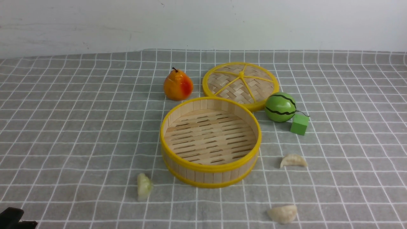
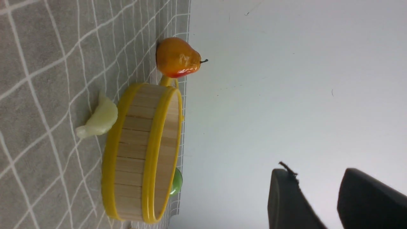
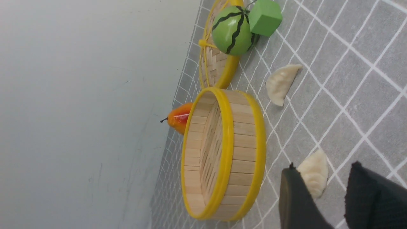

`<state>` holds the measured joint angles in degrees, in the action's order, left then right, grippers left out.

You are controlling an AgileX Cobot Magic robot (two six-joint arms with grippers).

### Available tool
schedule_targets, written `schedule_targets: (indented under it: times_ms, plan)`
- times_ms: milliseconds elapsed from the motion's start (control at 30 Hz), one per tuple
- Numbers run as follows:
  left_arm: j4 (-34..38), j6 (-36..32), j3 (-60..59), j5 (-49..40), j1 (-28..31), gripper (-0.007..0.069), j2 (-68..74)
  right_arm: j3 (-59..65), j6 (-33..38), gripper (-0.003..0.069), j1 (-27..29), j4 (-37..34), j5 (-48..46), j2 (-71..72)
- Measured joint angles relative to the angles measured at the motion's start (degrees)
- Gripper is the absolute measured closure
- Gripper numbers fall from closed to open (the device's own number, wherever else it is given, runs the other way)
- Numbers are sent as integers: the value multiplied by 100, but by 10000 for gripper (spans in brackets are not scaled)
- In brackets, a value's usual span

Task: Put the dumplings into the steamer on the table with the grey tablecloth.
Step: 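Reach for and grasp a dumpling on the table with the left gripper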

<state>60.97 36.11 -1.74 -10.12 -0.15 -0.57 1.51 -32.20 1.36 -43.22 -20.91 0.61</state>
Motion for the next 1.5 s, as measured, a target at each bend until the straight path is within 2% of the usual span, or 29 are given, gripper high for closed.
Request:
schedule_targets:
  times_ms: [67, 100, 200, 267, 333, 433, 467, 533, 600, 667, 733, 800, 867, 933, 967, 1033, 1067, 1133, 1167, 1200, 1233, 1267, 1300, 1333, 1367, 1500]
  plan:
    - [1, -232, 28, -56, 0, 387, 0, 0, 453, 419, 0, 0, -5, 0]
    - [1, -232, 40, -65, 0, 387, 0, 0, 453, 419, 0, 0, -5, 0]
    - [-5, -1227, 400, -94, 0, 388, 0, -200, 1235, 421, 0, -35, -17, 0]
    - [-30, -1900, 694, -95, 0, 400, 15, -461, 1758, 447, 0, -35, 27, -9]
    - [-158, -2749, 1146, -373, 0, 442, 364, -795, 2295, 521, 0, -17, 67, -235]
    - [-628, -3403, 1724, -1166, 0, 539, 1199, -1319, 3024, 644, 0, 98, -76, -980]
    - [-818, -3521, 1984, -1440, 0, 571, 1584, -1544, 3312, 663, 0, 165, -180, -1168]
    - [-1451, -3647, 2715, -2387, 0, 638, 2564, -2157, 3975, 678, 0, 409, -601, -1999]
    - [-1733, -3659, 2983, -2731, 0, 638, 2897, -2375, 4270, 679, 0, 516, -862, -2367]
    - [-2448, -3714, 3852, -3820, 0, 638, 3942, -3080, 5003, 679, 0, 761, -1770, -3265]
    - [-3060, -3729, 4387, -4496, -34, 638, 4602, -3513, 5463, 679, -6, 847, -2507, -3917]
    - [-3414, -3705, 4682, -4699, -132, 638, 4993, -3749, 5669, 679, -58, 904, -2929, -4313]
    - [-4088, -3489, 5106, -4785, -642, 638, 5761, -4090, 5874, 679, -461, 980, -3398, -5010]
    - [-4843, -3080, 5303, -4676, -1197, 626, 6258, -4220, 5902, 678, -900, 1152, -3488, -5337]
    - [-4843, -3036, 5315, -4670, -1248, 624, 6301, -4228, 5902, 678, -945, 1179, -3488, -5359]
    - [-5319, -2710, 5409, -4646, -1634, 590, 6654, -4287, 5892, 678, -1334, 1402, -3514, -5506]
    - [-5806, -2281, 5491, -4603, -1974, 527, 7006, -4288, 5845, 676, -1585, 1640, -3514, -5592]
    - [-6035, -2019, 5552, -4551, -2192, 481, 7260, -4288, 5758, 676, -1782, 1781, -3493, -5634]
    - [-6307, -1707, 5657, -4441, -2424, 393, 7588, -4288, 5697, 674, -1936, 1893, -3416, -5664]
    - [-6400, -1569, 5720, -4372, -2510, 344, 7749, -4288, 5681, 674, -1976, 1929, -3354, -5670]
    - [-6448, -1410, 5832, -4253, -2608, 258, 7990, -4288, 5659, 675, -2024, 1955, -3271, -5670]
    - [-6462, -1326, 5916, -4205, -2638, 222, 8152, -4288, 5653, 673, -2033, 1956, -3200, -5670]
    - [-6459, -1221, 6054, -4117, -2668, 153, 8403, -4292, 5642, 673, -2041, 1971, -3098, -5670]
    - [-6459, -1196, 6078, -4108, -2668, 132, 8446, -4292, 5635, 673, -2041, 1971, -3084, -5670]
    - [-6465, -1039, 6257, -4070, -2679, 67, 8750, -4292, 5623, 671, -2041, 1971, -3010, -5670]
    - [-6404, -693, 6771, -3977, -2679, -22, 9607, -4292, 5606, 671, -2067, 1902, -2950, -5670]
